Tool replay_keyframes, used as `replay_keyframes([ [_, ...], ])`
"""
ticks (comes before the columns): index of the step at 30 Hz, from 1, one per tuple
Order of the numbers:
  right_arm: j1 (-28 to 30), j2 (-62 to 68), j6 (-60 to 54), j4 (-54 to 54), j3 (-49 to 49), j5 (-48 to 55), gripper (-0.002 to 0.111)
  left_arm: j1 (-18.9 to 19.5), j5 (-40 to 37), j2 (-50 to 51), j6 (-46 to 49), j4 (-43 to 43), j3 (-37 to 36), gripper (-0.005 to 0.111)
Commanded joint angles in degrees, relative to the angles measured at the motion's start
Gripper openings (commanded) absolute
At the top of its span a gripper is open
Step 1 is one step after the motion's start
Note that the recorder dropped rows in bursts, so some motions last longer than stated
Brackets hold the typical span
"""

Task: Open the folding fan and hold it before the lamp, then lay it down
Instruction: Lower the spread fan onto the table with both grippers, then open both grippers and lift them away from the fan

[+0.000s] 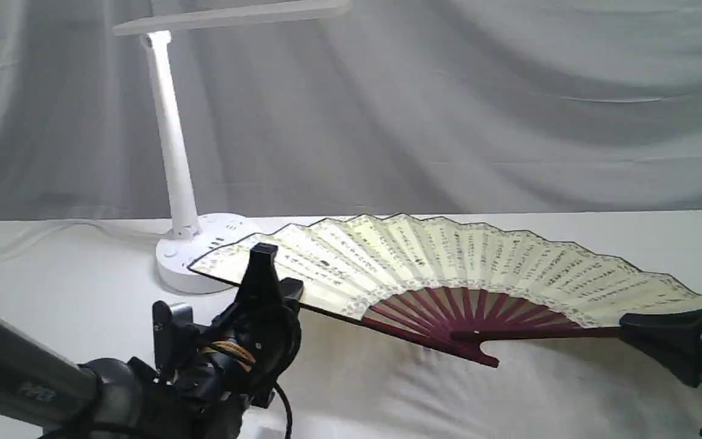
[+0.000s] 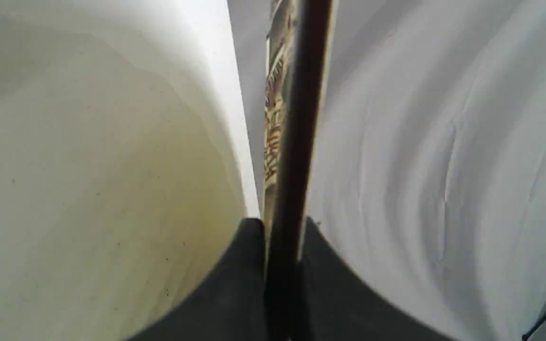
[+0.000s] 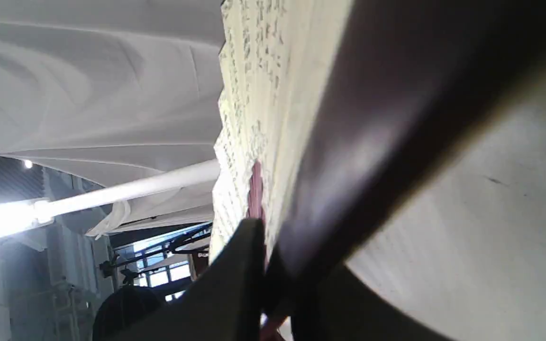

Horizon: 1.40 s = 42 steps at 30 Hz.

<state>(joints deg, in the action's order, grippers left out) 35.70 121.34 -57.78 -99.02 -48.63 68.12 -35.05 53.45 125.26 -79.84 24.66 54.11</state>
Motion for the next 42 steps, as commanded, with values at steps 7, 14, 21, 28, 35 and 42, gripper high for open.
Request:
replay_keyframes([
  [7, 1.7, 1.9, -4.8, -0.9, 0.1, -7.7, 0.0, 1.9, 3.0, 0.7, 2.0, 7.0, 0.8, 0.022],
  [14, 1.7, 1.9, -6.4, -0.9, 0.1, -7.8, 0.024, 1.9, 2.0, 0.8, 7.2, 8.1, 0.8, 0.037],
  [21, 1.7, 1.9, -5.6, -0.5, 0.1, -8.5, 0.047, 1.9, 2.0, 0.8, 9.8, 5.0, 0.7, 0.048],
  [28, 1.7, 1.4, 1.1, 7.7, 0.1, -11.6, 0.052, 1.9, -3.3, -0.2, 15.6, 3.8, 0.9, 0.048],
  [35, 1.7, -7.2, 10.6, 20.7, 0.1, -18.6, 0.052, 2.8, -25.6, -5.3, 23.9, -1.7, 5.1, 0.048],
  [42, 1.5, -16.4, 21.5, 36.6, 0.1, -24.4, 0.052, 4.3, -42.1, -9.9, 43.2, -3.1, 8.9, 0.047],
])
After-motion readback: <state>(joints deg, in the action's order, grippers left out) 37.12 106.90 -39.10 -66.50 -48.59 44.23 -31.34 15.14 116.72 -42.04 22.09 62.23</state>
